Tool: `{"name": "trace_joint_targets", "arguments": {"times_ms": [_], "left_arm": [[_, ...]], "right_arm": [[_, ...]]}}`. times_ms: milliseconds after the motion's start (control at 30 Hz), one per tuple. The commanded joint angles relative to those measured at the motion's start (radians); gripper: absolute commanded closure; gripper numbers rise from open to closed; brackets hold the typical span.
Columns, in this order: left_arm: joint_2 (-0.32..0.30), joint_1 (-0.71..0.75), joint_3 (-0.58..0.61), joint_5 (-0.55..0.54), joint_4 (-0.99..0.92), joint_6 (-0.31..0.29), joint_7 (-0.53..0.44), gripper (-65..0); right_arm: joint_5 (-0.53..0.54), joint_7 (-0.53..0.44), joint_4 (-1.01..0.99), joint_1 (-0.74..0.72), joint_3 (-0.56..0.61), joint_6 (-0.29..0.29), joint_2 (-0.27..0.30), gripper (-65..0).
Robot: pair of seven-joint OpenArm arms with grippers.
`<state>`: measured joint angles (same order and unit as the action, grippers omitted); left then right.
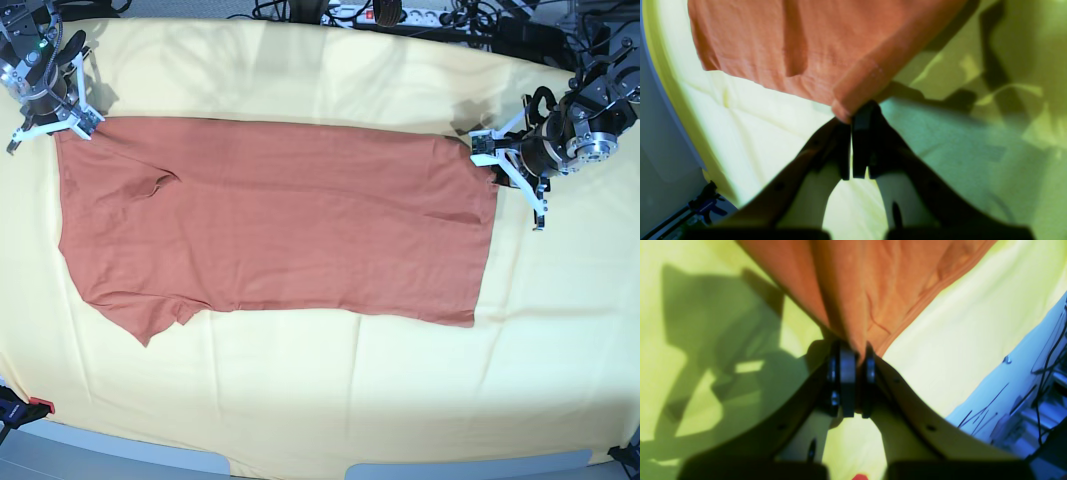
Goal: Fold the T-shirt properly
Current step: 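Lift the shirt edge with both grippers and drag it taut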
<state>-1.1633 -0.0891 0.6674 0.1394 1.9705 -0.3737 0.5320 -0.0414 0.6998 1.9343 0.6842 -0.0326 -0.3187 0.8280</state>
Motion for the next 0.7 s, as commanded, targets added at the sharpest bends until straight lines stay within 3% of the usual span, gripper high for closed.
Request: {"name": "trace_joint_targets", "arguments": {"times_ms": [0, 233, 433, 667], "left_arm": [[-0.028, -0.014, -0.009, 0.01, 0.013, 0.011, -0.004, 0.0], [-0.118, -0.014, -0.009, -0.022, 0.077, -0.009, -0.008, 0.0], [-0.21, -0.013, -0.009, -0.155, 0.156, -0.15, -0.007, 0.0], [-0.272, -0.008, -0.009, -0.261, 0.17, -0.288, -0.008, 0.0]], "right_arm": [[-0.007, 0.022, 0.008, 0.0, -0.008, 0.006, 0.025, 0.0], [0.13, 0.14, 0.056, 0.006, -0.008, -0.051, 0.104, 0.0], [0.292, 0.249, 0.123, 0.019, -0.008, -0.113, 0.151, 0.0], [0.303, 0.297, 0.127, 0.136, -0.008, -0.137, 0.199, 0.0]]}}
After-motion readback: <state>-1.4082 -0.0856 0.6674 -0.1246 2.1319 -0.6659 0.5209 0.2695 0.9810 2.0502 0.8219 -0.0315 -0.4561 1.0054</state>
